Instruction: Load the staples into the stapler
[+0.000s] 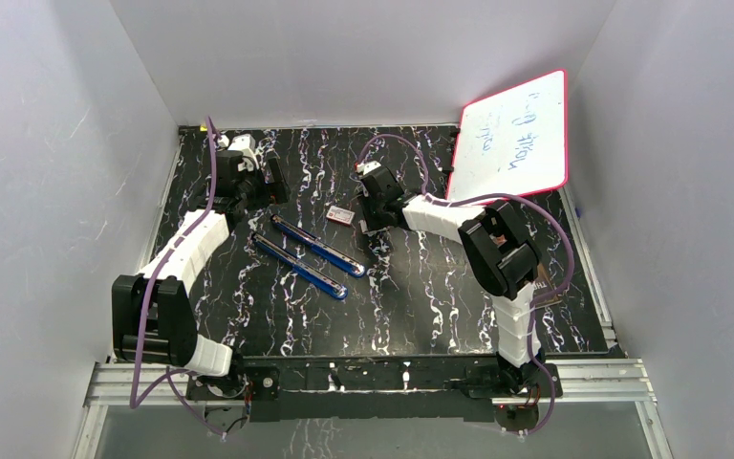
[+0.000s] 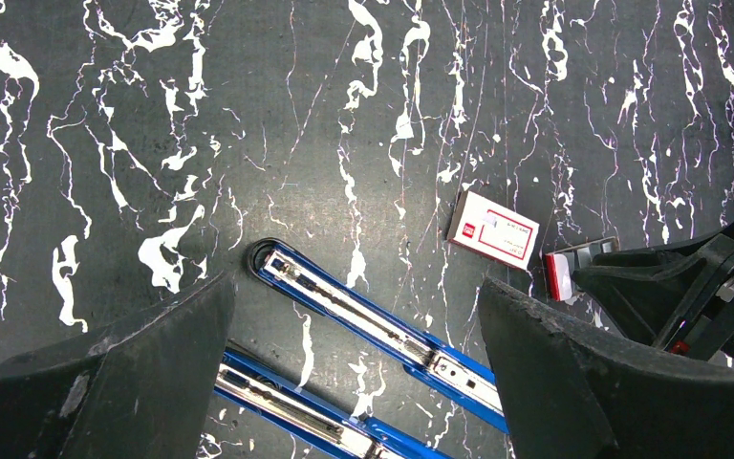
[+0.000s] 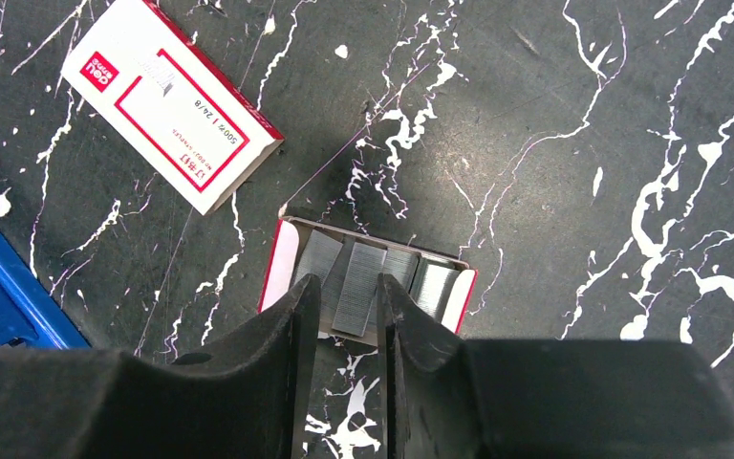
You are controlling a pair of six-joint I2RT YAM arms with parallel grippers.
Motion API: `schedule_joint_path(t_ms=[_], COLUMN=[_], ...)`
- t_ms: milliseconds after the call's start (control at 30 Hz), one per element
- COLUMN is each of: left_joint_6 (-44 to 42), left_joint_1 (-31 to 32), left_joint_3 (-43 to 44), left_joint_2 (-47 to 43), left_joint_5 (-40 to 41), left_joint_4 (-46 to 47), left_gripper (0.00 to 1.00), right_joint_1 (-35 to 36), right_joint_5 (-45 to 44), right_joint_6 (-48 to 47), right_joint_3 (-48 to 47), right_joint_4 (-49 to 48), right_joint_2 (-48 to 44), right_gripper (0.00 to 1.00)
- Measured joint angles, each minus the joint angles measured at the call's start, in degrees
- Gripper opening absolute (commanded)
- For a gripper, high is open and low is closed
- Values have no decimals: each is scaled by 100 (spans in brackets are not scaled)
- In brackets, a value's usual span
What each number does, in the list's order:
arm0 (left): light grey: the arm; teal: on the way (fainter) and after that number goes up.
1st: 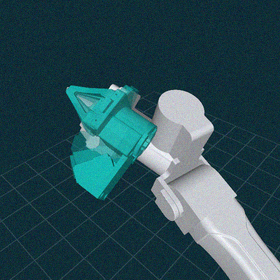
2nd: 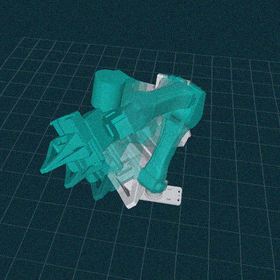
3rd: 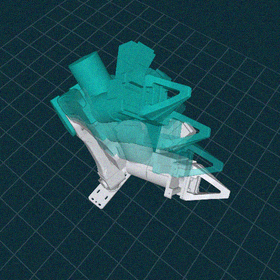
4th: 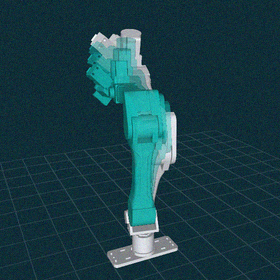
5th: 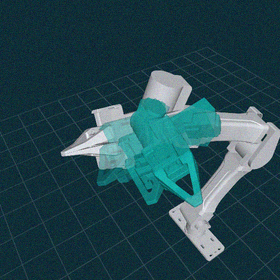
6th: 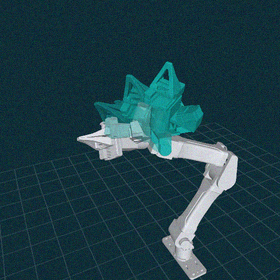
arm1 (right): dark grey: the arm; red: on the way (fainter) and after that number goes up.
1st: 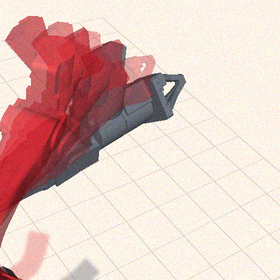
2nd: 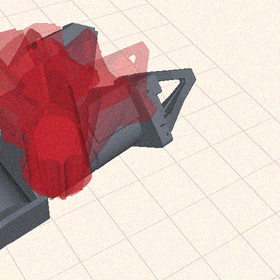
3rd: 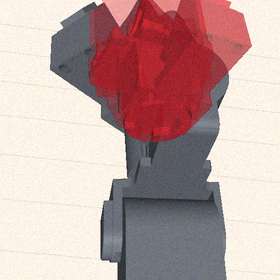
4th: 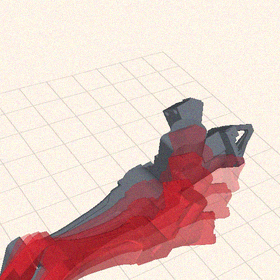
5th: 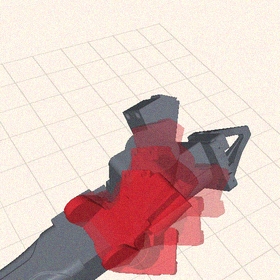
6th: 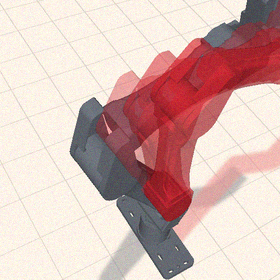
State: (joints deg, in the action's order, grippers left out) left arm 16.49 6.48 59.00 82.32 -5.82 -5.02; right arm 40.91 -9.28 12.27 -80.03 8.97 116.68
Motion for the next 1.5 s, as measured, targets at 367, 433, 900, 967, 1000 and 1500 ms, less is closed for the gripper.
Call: schedule_joint_path(t_ms=[367,433,900,967,1000,1500], left_joint_6=[0,0,0,0,0,0], left_joint_1=[0,0,0,0,0,0], left_joint_3=[0,0,0,0,0,0], left_joint_2=[0,0,0,0,0,0], left_joint_5=[0,0,0,0,0,0], left_joint_4=[0,0,0,0,0,0], left_gripper=[97,97,97,97,97,97], right_joint_1=[0,0,0,0,0,0], right_joint_5=[-85,-109,-114,-114,-114,-107], right_joint_6=[0,0,0,0,0,0], right_joint_3=[2,2,4,4,4,4], right_joint_4=[11,11,57,74,85,149], right_joint_2=[-7,-7,-7,-7,-7,-7], right_gripper=[35,35,33,33,33,33])
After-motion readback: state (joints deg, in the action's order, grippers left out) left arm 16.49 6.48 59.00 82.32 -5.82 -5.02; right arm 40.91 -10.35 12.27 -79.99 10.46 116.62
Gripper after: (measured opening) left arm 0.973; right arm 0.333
